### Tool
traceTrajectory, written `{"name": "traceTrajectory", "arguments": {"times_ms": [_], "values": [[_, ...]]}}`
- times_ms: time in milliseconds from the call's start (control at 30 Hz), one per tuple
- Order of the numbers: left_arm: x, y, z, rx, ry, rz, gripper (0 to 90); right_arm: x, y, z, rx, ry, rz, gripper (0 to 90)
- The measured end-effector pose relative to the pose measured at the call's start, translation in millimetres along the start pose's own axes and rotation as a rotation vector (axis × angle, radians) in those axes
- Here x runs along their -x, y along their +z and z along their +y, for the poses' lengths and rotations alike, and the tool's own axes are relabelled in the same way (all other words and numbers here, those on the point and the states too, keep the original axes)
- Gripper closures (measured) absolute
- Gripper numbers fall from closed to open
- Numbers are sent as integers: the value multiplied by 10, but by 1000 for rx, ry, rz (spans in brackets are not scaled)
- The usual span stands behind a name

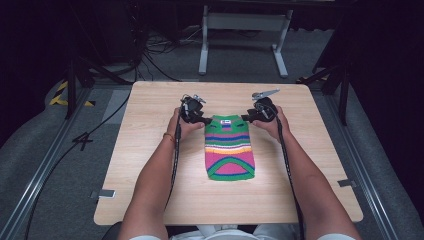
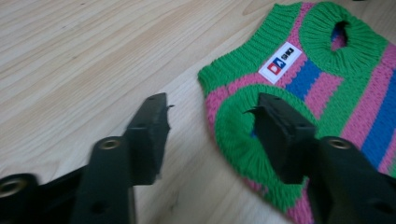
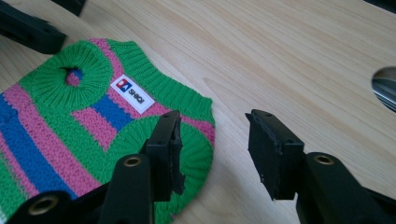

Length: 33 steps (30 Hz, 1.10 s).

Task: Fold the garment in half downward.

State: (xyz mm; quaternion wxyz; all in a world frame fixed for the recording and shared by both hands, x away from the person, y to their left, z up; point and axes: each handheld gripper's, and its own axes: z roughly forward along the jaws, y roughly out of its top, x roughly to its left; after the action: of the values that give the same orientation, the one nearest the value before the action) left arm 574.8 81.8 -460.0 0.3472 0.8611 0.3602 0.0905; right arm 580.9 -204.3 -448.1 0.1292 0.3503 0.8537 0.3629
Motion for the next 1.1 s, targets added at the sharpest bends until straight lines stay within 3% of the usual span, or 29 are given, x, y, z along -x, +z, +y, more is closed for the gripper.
{"name": "traceTrajectory", "arguments": {"times_ms": [100,233,333,500,667,800,933,1100], "values": [[21,120,76,-8,4,-9,561,0,76,31,-7,2,-5,609],[18,194,119,-15,-12,24,607,12,189,70,-21,16,-11,622],[-8,215,131,-14,-20,20,647,0,255,95,-15,33,3,626],[1,257,130,-16,-28,5,694,4,364,98,-48,51,-11,645],[10,267,128,-14,-24,2,723,-12,400,85,-59,72,7,666],[9,266,118,-10,-26,-13,778,-39,399,74,-56,68,27,764],[50,262,149,-21,-6,12,827,-59,396,83,-60,62,29,833],[78,248,193,-20,19,43,848,-69,365,100,-41,53,24,848]]}}
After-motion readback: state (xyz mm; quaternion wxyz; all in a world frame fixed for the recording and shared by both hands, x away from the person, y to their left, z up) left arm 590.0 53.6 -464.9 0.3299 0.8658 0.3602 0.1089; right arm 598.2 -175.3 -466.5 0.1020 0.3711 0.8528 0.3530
